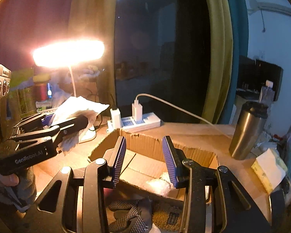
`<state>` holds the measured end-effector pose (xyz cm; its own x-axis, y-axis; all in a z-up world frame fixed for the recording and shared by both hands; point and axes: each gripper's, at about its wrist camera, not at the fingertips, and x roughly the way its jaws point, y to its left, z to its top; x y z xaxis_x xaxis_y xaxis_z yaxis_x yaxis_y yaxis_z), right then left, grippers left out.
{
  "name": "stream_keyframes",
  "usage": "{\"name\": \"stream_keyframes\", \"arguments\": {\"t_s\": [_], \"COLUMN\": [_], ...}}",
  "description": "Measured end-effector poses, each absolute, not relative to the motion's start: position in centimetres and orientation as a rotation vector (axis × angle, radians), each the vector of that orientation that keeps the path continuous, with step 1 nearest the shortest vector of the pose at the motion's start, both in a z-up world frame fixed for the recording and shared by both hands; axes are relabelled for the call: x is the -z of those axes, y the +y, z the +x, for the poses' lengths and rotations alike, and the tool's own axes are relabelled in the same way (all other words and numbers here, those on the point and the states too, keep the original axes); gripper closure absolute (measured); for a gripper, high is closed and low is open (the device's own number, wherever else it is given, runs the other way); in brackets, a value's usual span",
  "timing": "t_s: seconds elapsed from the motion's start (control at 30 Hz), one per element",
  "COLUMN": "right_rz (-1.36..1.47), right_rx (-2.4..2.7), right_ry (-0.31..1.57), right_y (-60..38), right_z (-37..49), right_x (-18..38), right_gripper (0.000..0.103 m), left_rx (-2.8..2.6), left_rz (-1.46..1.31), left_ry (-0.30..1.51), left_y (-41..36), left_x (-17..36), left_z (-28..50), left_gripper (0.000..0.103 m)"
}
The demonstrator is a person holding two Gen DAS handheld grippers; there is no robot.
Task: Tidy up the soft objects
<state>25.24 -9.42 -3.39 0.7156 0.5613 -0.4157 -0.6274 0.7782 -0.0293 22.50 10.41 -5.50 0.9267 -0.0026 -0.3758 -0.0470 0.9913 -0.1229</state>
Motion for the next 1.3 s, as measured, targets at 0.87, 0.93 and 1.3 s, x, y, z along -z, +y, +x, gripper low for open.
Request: {"name": "stream_keyframes", "arguments": {"t_s": [0.87,0.93,1.3], "right_rz": [-0.276,-0.280,-0.282], "right_rx": [-0.763,-0.767,-0.838], "right_ry": [0.811,0.807,0.767], "right_y": [-0.6,-0.3,-0.5], "right_z": [24.8,24.7,23.5], "right_x": [13.9,14.0,12.9], "right_gripper": [0.049,0.050,0.079], "left_rx": [-0.149,-0.148,-0.139], "left_rz": [-0.235,-0.236,-0.222], "left_ry": [0.481,0.486,0.479], "left_y": [16.8,16.9,15.4], "left_x": [10.0,10.3,9.4], "left_z": [17.8,17.6,17.3], "left_gripper": [0.056,0.056,0.056]}}
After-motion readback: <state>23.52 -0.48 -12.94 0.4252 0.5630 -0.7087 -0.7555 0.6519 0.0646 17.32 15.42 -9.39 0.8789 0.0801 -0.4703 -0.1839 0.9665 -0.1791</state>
